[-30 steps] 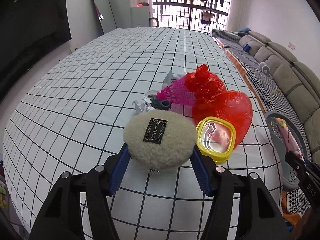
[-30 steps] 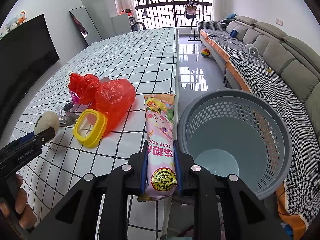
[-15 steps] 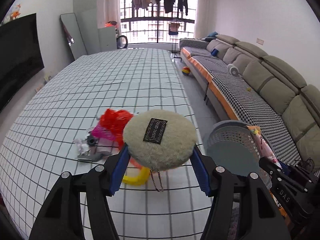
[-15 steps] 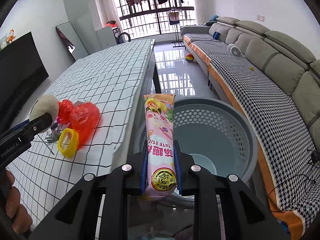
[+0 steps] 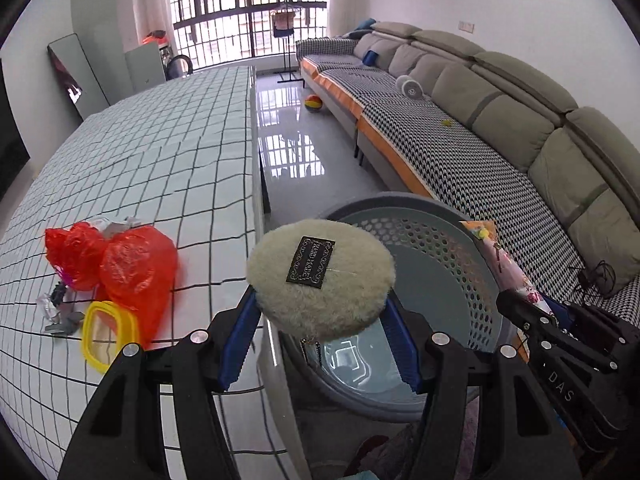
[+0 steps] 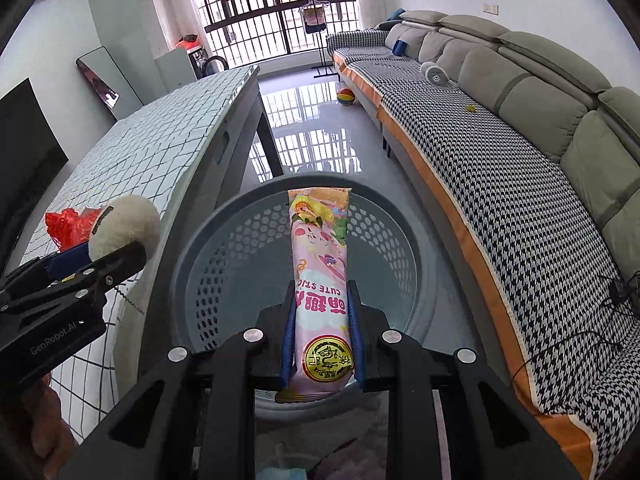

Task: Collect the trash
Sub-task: 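Carry both items over the grey basket and open both grippers to drop them, then move the right gripper back to the table and grasp the yellow square lid, then grasp the crumpled white paper with the left gripper while the right gripper holds the lid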

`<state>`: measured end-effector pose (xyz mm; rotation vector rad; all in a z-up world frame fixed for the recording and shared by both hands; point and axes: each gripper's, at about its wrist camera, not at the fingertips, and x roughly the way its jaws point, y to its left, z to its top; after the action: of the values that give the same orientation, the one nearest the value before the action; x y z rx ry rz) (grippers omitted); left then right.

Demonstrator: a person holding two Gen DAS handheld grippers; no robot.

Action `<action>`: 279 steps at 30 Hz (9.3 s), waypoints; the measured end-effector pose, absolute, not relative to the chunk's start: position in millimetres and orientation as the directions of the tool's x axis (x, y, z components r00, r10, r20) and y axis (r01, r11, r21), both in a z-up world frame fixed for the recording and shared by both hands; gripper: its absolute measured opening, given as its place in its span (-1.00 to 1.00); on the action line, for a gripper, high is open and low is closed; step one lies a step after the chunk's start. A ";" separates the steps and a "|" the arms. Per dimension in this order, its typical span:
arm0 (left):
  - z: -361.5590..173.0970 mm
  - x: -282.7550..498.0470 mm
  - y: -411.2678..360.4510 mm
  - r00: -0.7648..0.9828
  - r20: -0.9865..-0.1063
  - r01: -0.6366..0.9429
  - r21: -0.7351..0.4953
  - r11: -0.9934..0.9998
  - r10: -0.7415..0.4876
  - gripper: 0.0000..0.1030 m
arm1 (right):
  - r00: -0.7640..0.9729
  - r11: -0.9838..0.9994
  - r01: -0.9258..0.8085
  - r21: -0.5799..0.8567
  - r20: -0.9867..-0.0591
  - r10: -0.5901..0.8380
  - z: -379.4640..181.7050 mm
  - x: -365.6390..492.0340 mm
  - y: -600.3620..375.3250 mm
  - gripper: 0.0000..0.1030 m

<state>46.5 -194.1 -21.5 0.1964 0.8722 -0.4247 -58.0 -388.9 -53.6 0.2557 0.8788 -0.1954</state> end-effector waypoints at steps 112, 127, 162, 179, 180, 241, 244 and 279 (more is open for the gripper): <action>-20.1 37.7 133.9 0.712 -0.693 -0.147 0.004 0.989 0.109 0.88 | 0.600 0.974 -0.214 0.069 -0.778 0.187 -53.5 25.9 -97.5 0.28; -32.8 37.4 159.6 0.694 -0.715 -0.155 -0.033 0.987 0.085 0.88 | 0.551 0.985 -0.170 0.042 -0.824 0.130 -76.8 56.1 -77.1 0.28; -35.6 42.1 149.1 0.675 -0.735 -0.145 -0.042 0.988 0.068 0.88 | 0.566 0.986 -0.164 0.039 -0.815 0.126 -80.9 82.2 -68.4 0.35; -35.1 55.1 129.9 0.644 -0.764 -0.112 -0.067 0.991 0.021 0.88 | 0.604 0.975 -0.186 0.125 -0.768 0.214 -48.2 18.4 -110.5 0.34; -34.6 58.0 127.9 0.641 -0.767 -0.112 -0.067 0.992 0.021 0.88 | 0.611 0.976 -0.181 0.124 -0.764 0.210 -46.6 15.2 -114.6 0.34; -42.5 104.0 111.9 0.609 -0.793 -0.072 -0.065 0.995 -0.008 -0.75 | 0.635 0.975 -0.091 0.203 -0.743 0.213 -51.0 8.1 -177.0 0.34; -43.8 106.6 113.0 0.602 -0.798 -0.073 -0.063 0.995 -0.006 -0.75 | 0.633 0.975 -0.092 0.203 -0.744 0.214 -51.8 9.2 -176.2 0.35; -57.7 148.9 116.8 0.572 -0.820 -0.084 -0.063 0.995 -0.003 -0.46 | 0.609 0.970 -0.078 0.230 -0.760 0.229 -65.8 22.3 -184.0 0.35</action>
<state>148.9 116.8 -57.7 -0.0981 0.9605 0.0471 22.3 -184.0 -65.8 0.1806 0.9001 0.1782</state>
